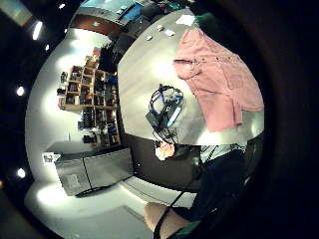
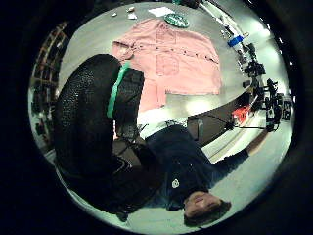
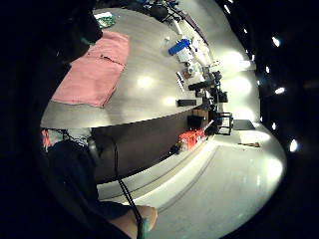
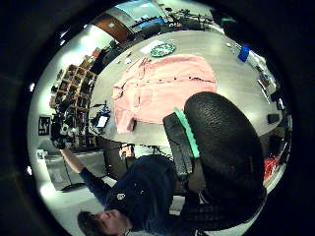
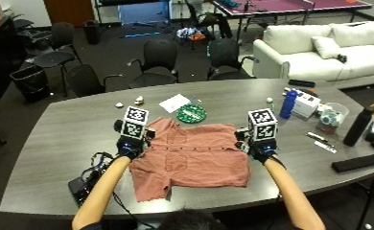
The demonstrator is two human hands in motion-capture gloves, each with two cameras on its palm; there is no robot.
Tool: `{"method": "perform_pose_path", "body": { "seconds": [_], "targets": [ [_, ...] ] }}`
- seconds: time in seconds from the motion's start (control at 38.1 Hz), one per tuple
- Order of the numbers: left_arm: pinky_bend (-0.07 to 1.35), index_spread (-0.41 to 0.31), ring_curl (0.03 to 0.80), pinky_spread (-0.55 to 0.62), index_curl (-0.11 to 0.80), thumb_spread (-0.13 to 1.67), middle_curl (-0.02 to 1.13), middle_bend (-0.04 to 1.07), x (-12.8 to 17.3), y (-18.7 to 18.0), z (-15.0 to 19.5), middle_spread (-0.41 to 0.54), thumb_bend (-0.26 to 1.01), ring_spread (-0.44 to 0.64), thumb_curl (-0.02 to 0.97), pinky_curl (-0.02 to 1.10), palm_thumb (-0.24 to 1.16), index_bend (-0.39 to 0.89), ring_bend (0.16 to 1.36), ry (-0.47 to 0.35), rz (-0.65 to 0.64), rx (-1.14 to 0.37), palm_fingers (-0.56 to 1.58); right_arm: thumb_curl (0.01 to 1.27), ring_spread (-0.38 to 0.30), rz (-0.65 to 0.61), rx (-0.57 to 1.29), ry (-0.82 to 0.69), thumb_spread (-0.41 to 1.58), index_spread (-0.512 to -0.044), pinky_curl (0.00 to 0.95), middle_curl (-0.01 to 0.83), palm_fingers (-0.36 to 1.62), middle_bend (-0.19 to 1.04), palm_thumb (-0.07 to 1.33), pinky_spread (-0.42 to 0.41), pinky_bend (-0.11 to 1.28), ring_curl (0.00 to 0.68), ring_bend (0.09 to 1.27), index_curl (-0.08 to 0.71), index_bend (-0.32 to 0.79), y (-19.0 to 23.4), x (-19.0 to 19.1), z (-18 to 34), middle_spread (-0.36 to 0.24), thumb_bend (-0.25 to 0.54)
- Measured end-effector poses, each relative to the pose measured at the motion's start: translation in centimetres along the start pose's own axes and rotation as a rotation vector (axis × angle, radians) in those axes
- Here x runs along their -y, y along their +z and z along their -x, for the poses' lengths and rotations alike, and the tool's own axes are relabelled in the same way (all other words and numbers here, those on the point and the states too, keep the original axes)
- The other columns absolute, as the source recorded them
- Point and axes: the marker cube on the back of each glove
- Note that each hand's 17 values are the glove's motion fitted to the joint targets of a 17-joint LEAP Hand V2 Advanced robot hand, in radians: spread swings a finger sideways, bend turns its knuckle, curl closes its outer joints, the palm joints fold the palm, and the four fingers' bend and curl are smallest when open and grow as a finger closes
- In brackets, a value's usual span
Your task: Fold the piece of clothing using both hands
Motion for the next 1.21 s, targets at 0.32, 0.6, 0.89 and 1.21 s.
{"method": "perform_pose_path", "body": {
  "seconds": [0.32, 0.6, 0.89, 1.21],
  "targets": [
    [0.25, -0.096, 0.191, 0.22, 0.222, 1.04, 0.15, 0.15, 1.1, 0.0, 0.6, 0.059, 0.12, 0.21, 0.108, 0.17, 0.2, 0.32, 0.45, -0.001, -0.01, -0.044, 0.45, 0.11, -0.041, 0.01, 0.068, -0.025, 1.06, -0.298, 0.246, 0.177, 0.54, 0.2, 0.35, 0.06, 0.5, 0.245, 0.5, 0.147, 0.12, -1.2, 1.6, 0.5, -0.033, 0.234],
    [0.28, -0.1, 0.231, 0.25, 0.278, 1.23, 0.19, 0.14, 2.0, 1.9, 0.7, 0.083, 0.09, 0.24, 0.162, 0.24, 0.2, 0.23, 0.48, 0.034, 0.027, -0.172, 0.39, 0.16, -0.044, 0.049, 0.091, -0.02, 1.26, -0.333, 0.285, 0.246, 0.48, 0.19, 0.36, 0.078, 0.5, 0.283, 0.51, 0.173, 0.11, -1.0, 2.9, 1.0, -0.029, 0.203],
    [0.38, -0.072, 0.27, 0.26, 0.27, 1.27, 0.2, 0.15, 4.2, 3.5, -1.0, 0.13, 0.03, 0.27, 0.197, 0.3, 0.19, 0.11, 0.57, 0.053, 0.021, -0.192, 0.26, 0.2, -0.043, 0.072, 0.083, -0.022, 1.31, -0.343, 0.309, 0.288, 0.46, 0.19, 0.37, 0.082, 0.5, 0.308, 0.51, 0.185, 0.11, 0.4, 4.9, 1.9, -0.027, 0.161],
    [0.49, -0.063, 0.301, 0.28, 0.216, 1.23, 0.23, 0.18, 7.2, 8.2, -2.6, 0.184, -0.02, 0.3, 0.223, 0.34, 0.16, 0.07, 0.67, 0.145, 0.106, -0.277, 0.1, 0.23, -0.035, 0.183, 0.111, -0.07, 1.31, -0.354, 0.338, 0.313, 0.39, 0.18, 0.38, 0.096, 0.55, 0.331, 0.54, 0.173, 0.08, 3.7, 6.5, 3.1, -0.023, 0.105]
  ]
}}
